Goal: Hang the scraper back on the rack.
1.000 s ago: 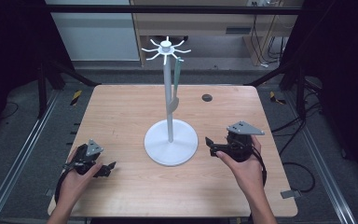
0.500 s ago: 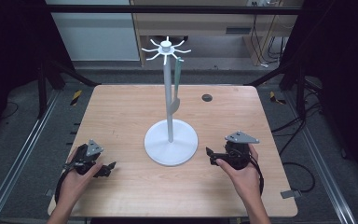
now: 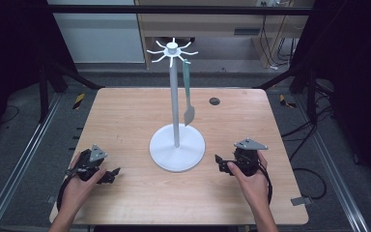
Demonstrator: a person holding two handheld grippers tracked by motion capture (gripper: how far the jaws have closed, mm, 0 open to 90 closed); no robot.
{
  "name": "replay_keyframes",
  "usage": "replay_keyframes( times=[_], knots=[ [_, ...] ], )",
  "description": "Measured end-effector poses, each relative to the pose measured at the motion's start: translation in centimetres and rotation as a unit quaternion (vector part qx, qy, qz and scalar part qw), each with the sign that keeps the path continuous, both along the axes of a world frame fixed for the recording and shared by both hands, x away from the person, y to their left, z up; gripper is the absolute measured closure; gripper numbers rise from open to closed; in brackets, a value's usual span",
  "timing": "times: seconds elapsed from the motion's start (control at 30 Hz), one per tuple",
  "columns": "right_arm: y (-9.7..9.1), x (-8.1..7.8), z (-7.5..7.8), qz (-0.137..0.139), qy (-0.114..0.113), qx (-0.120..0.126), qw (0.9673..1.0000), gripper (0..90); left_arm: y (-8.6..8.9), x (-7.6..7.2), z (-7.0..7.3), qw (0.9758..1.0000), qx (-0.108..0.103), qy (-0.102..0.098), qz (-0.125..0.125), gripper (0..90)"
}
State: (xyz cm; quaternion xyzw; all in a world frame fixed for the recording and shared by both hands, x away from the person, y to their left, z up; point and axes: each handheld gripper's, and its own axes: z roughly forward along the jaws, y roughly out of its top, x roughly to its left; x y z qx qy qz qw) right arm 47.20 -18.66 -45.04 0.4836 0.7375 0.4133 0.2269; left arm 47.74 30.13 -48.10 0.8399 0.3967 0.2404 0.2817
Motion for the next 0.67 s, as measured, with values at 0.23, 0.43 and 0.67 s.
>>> replay_keyframes(
  times=[0.23, 0.43, 0.67],
  knots=[
    [-0.7, 0.0, -1.3, -0.016, 0.018, -0.003, 0.9997, 9.7, 0.0, 0.0, 0.0, 1.0, 0.0, 0.0, 0.0, 3.3],
    [-1.1, -0.1, -2.1, -0.021, 0.026, -0.011, 0.9994, 9.8, 0.0, 0.0, 0.1, 1.0, -0.002, -0.003, 0.001, 3.3],
    [-1.0, -0.3, -2.7, -0.019, 0.037, -0.022, 0.9989, 10.0, -0.3, 0.1, 0.1, 1.0, 0.001, -0.003, -0.003, 3.2]
  ],
)
